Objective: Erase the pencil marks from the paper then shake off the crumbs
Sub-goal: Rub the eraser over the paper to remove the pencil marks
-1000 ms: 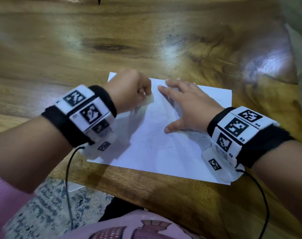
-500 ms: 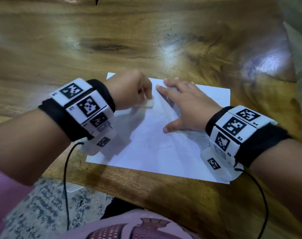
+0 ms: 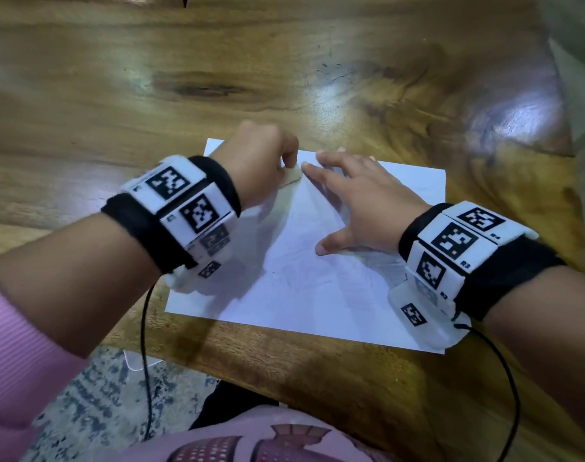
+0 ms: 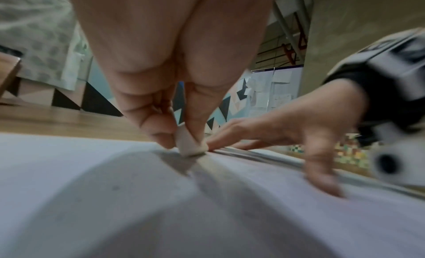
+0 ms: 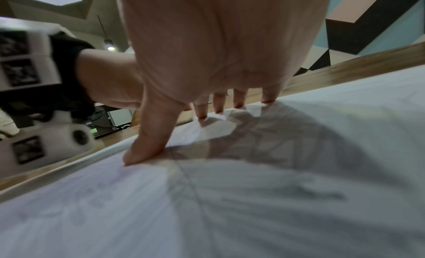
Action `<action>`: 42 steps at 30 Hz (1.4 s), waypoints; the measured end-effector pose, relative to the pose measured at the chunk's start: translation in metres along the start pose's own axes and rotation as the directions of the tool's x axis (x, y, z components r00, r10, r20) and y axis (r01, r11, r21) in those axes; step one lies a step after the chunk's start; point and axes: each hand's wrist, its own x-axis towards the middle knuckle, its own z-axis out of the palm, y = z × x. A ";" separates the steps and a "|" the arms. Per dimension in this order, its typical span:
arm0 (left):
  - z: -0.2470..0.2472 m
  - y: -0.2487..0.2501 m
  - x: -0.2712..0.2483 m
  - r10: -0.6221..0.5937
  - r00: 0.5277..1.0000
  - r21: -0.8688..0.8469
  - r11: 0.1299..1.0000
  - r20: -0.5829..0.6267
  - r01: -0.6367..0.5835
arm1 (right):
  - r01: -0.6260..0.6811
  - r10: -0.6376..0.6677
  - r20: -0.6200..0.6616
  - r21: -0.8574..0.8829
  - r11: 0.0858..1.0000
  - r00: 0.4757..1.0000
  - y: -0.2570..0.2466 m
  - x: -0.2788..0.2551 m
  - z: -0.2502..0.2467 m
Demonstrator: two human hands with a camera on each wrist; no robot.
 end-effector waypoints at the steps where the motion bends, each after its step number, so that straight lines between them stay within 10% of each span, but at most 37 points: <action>1: 0.003 -0.002 -0.010 0.039 0.999 -0.020 0.999 0.031 -0.039 | -0.003 0.003 0.001 0.003 1.000 1.000 0.000 0.000 0.000; 6: 0.014 -0.015 -0.066 0.222 0.927 -0.097 0.975 0.303 -0.202 | 0.001 -0.001 0.005 -0.012 1.000 1.000 0.000 -0.001 -0.001; 13: 0.013 -0.017 -0.031 0.161 0.986 -0.053 0.986 0.040 -0.159 | -0.004 0.004 0.008 0.000 1.000 1.000 -0.001 -0.002 -0.002; 18: 0.022 -0.027 -0.077 0.285 0.904 -0.123 0.958 0.320 -0.258 | 0.004 -0.004 0.010 -0.001 1.000 1.000 0.000 -0.002 -0.001; 23: 0.011 -0.022 -0.027 0.125 0.992 -0.053 0.991 0.020 -0.123 | 0.001 -0.001 0.007 -0.006 1.000 1.000 0.000 -0.001 -0.001; 30: 0.025 -0.028 -0.075 0.315 0.911 -0.171 0.946 0.267 -0.277 | 0.004 -0.004 0.014 -0.013 1.000 1.000 0.000 -0.001 0.000; 36: 0.018 -0.015 -0.010 0.126 0.992 -0.019 0.992 0.007 -0.125 | -0.003 0.003 0.006 -0.009 1.000 1.000 0.001 0.000 0.000; 42: 0.028 -0.022 -0.081 0.351 0.890 -0.153 0.935 0.291 -0.319 | 0.004 -0.004 0.008 -0.005 1.000 1.000 0.000 -0.001 -0.001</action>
